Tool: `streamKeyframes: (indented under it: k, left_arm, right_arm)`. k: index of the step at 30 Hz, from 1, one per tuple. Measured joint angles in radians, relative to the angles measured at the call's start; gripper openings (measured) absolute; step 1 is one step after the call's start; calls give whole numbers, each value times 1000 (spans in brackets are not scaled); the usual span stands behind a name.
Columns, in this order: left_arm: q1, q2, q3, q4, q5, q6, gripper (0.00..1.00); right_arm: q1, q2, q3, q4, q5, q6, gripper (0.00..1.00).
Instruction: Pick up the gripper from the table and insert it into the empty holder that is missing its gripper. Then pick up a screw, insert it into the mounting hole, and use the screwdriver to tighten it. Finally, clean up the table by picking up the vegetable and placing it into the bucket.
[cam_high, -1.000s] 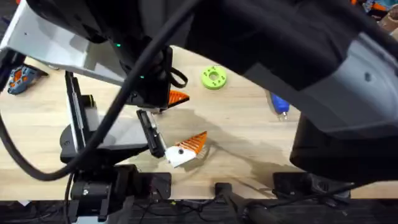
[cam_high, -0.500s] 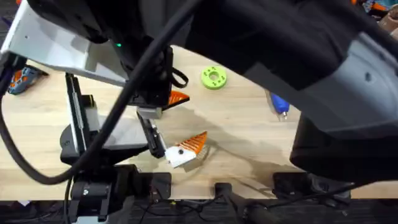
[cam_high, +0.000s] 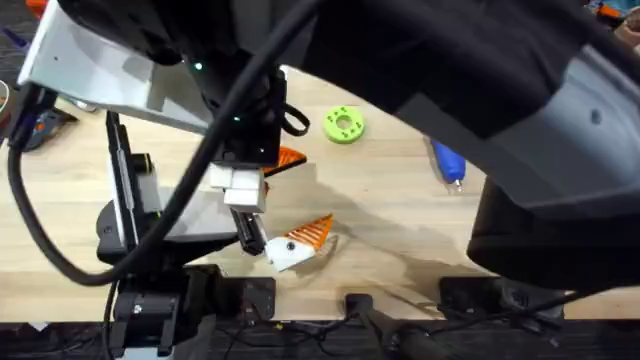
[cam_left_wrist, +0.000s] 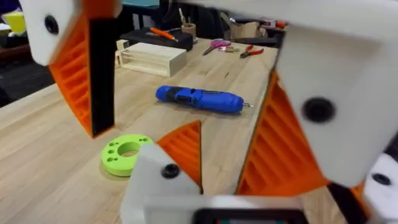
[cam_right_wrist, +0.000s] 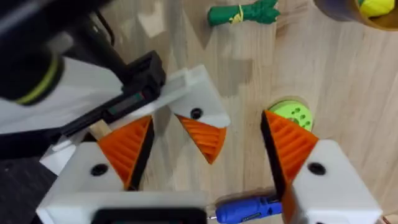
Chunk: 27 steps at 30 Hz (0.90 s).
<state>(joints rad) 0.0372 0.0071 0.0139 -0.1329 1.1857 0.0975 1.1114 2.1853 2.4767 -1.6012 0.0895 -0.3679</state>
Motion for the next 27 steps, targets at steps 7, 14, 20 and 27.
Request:
streamKeyframes:
  k: [7,14,20,27]
  left_arm:
    - [0,0,0,0,-1,0,985]
    - [0,0,0,0,-1,0,985]
    - [0,0,0,0,-1,0,985]
    - [0,0,0,0,-1,0,985]
  right_arm:
    - [-7,-3,20,-10,-4,2,994]
    - [-40,-4,135,-15,-19,29,994]
    - [-87,-8,152,-15,-27,67,994]
    - [-154,-15,152,-16,-27,132,994]
